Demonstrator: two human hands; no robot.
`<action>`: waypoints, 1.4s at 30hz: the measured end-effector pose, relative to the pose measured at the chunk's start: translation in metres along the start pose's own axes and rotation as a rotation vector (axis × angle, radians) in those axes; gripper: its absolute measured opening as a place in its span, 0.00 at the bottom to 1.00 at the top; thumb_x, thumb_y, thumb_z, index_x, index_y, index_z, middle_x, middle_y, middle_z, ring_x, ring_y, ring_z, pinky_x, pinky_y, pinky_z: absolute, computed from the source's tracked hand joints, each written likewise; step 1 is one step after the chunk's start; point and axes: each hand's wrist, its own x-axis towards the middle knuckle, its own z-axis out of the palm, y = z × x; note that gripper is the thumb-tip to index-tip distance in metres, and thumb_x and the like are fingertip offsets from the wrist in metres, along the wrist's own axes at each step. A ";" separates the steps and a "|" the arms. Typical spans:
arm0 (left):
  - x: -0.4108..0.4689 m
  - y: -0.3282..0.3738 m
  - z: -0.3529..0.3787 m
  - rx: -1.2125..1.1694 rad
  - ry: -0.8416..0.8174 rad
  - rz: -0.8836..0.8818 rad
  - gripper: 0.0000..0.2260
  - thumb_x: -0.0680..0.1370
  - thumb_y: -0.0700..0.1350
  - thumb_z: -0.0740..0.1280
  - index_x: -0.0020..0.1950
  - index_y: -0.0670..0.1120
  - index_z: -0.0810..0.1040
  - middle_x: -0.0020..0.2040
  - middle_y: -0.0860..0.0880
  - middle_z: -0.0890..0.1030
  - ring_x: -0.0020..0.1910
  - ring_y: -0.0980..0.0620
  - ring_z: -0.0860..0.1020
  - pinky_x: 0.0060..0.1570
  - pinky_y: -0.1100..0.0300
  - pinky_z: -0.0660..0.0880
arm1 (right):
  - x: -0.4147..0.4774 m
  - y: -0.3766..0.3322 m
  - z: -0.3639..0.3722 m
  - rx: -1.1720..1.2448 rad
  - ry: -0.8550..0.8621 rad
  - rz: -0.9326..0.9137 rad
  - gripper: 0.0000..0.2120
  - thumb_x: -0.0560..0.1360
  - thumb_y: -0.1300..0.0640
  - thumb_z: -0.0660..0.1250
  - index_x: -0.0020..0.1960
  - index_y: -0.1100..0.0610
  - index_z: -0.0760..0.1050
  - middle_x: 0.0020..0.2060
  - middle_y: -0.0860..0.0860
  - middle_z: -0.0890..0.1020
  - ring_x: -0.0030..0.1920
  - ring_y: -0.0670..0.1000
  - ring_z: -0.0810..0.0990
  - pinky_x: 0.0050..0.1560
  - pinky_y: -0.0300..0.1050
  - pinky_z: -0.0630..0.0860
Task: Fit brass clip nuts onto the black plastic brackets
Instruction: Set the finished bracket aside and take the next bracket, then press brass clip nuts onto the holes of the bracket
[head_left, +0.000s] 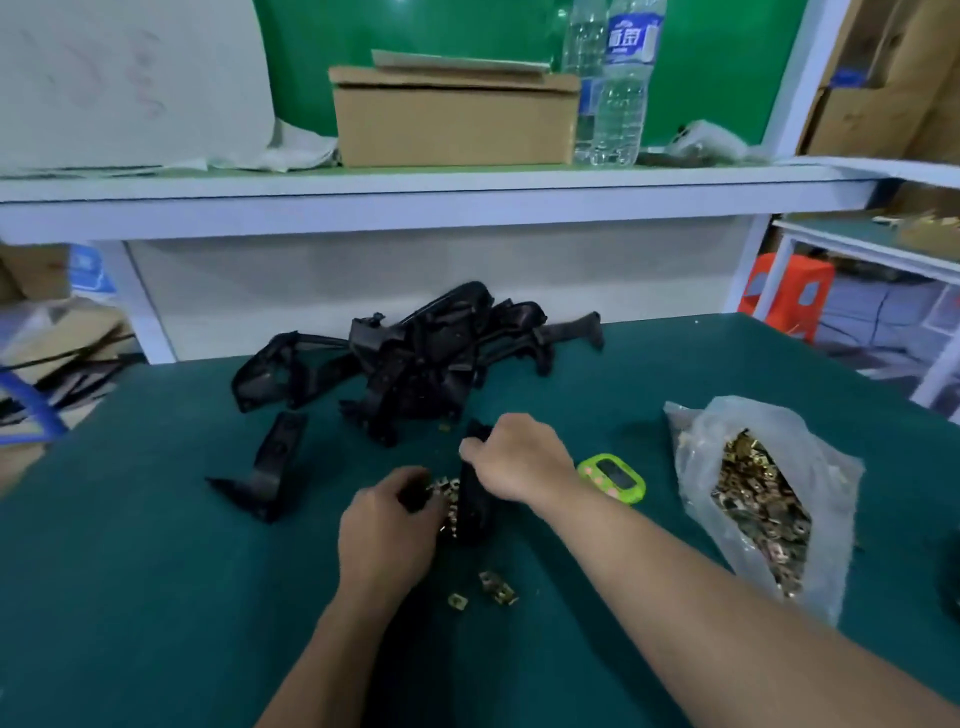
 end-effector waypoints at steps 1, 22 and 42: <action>0.000 -0.003 0.004 0.046 -0.038 0.041 0.14 0.76 0.50 0.72 0.61 0.57 0.84 0.55 0.55 0.84 0.56 0.51 0.80 0.54 0.57 0.77 | 0.006 -0.002 0.010 -0.043 -0.020 0.017 0.21 0.75 0.39 0.66 0.55 0.54 0.69 0.42 0.51 0.72 0.45 0.58 0.74 0.38 0.47 0.66; -0.001 -0.001 0.018 0.182 0.152 0.301 0.14 0.77 0.44 0.72 0.62 0.52 0.83 0.54 0.59 0.82 0.57 0.58 0.74 0.59 0.63 0.69 | -0.038 0.087 -0.004 1.422 -0.342 0.220 0.14 0.81 0.63 0.54 0.57 0.67 0.76 0.51 0.69 0.84 0.35 0.61 0.83 0.36 0.52 0.83; -0.007 -0.001 0.023 0.096 0.039 0.211 0.09 0.76 0.46 0.74 0.43 0.60 0.79 0.40 0.63 0.78 0.47 0.64 0.75 0.43 0.70 0.68 | -0.036 0.102 -0.005 0.726 -0.215 -0.068 0.10 0.70 0.60 0.73 0.47 0.49 0.78 0.29 0.57 0.78 0.25 0.53 0.76 0.27 0.42 0.70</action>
